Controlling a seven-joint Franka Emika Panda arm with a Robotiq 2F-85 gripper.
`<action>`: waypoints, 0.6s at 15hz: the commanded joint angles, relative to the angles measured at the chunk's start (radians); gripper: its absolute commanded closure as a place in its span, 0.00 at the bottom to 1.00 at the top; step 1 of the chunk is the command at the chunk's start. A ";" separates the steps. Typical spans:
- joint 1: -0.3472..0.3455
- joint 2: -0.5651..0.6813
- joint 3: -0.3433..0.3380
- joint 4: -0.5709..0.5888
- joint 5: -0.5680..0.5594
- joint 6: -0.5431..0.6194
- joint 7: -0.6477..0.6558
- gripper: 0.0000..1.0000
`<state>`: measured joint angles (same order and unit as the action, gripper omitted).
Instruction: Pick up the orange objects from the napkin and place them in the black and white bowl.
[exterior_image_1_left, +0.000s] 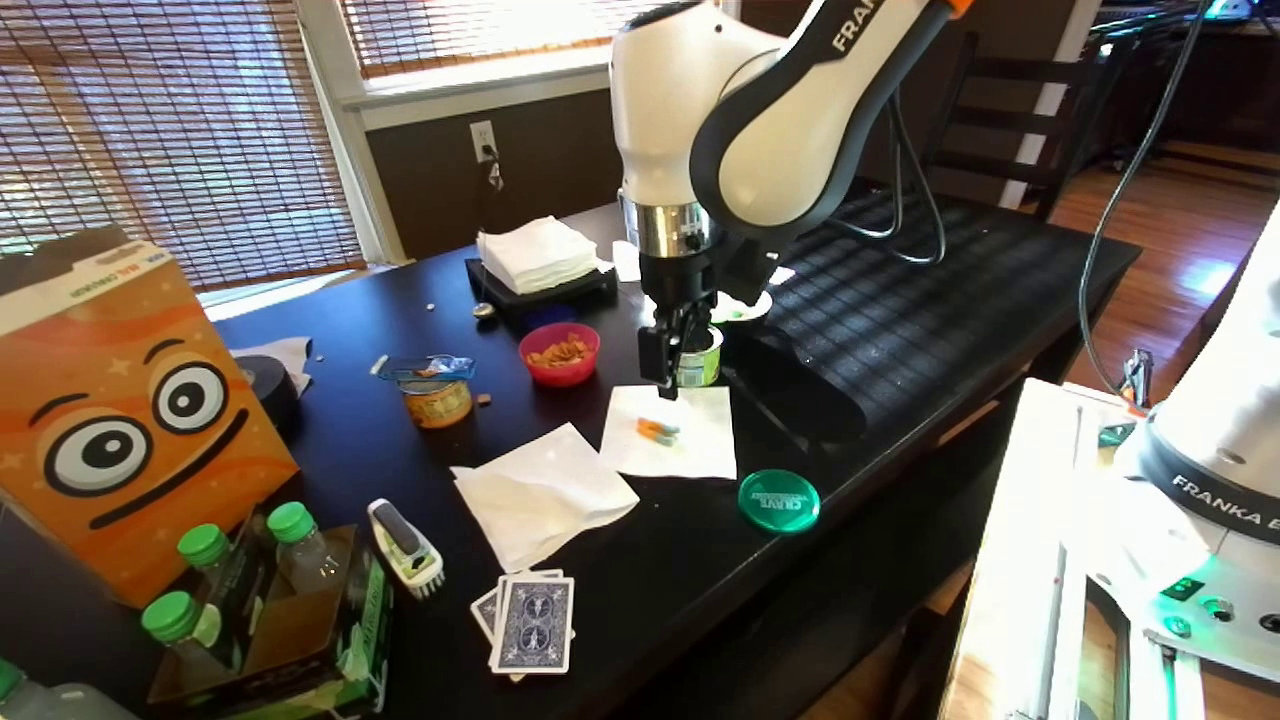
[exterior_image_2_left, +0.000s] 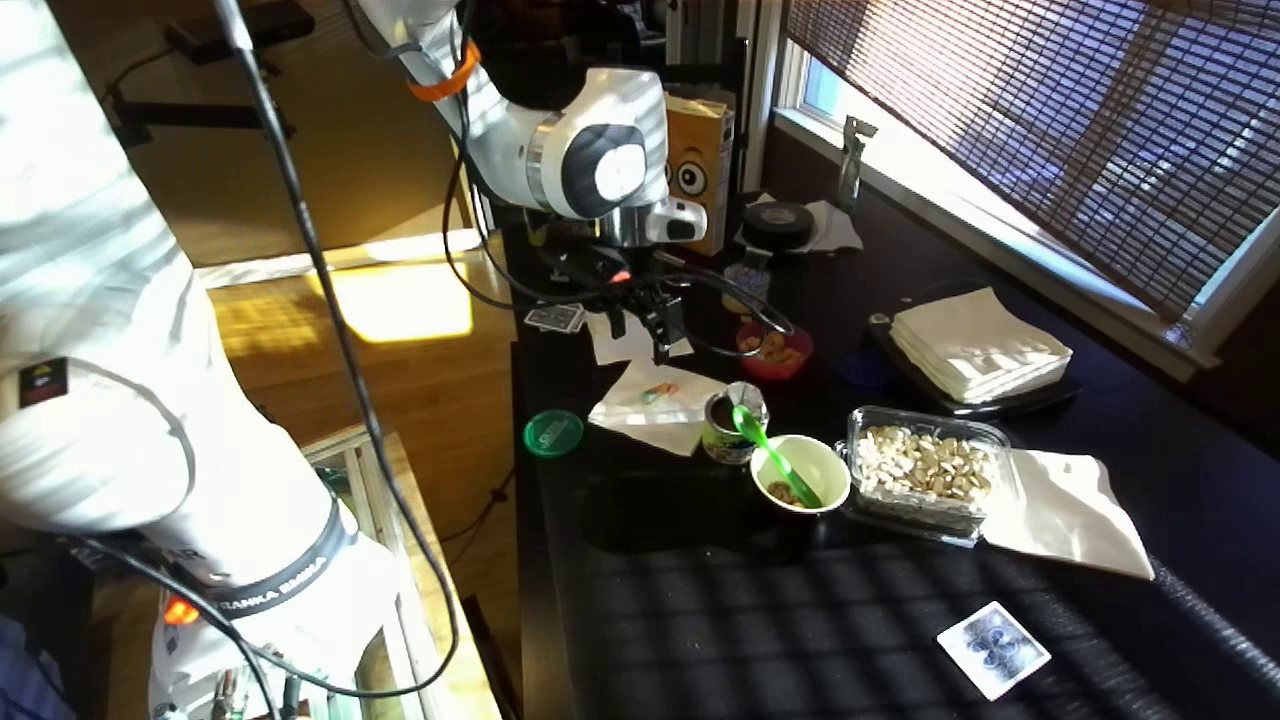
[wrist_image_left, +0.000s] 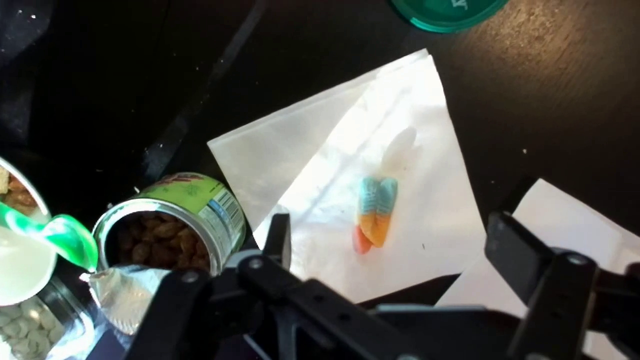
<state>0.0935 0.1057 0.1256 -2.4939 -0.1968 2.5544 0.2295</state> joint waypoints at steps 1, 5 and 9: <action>0.020 0.089 -0.013 0.037 0.020 0.034 -0.006 0.00; 0.030 0.161 -0.013 0.056 0.062 0.099 -0.004 0.00; 0.042 0.226 -0.022 0.076 0.066 0.166 -0.016 0.00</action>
<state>0.1130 0.2736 0.1226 -2.4508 -0.1542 2.6748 0.2298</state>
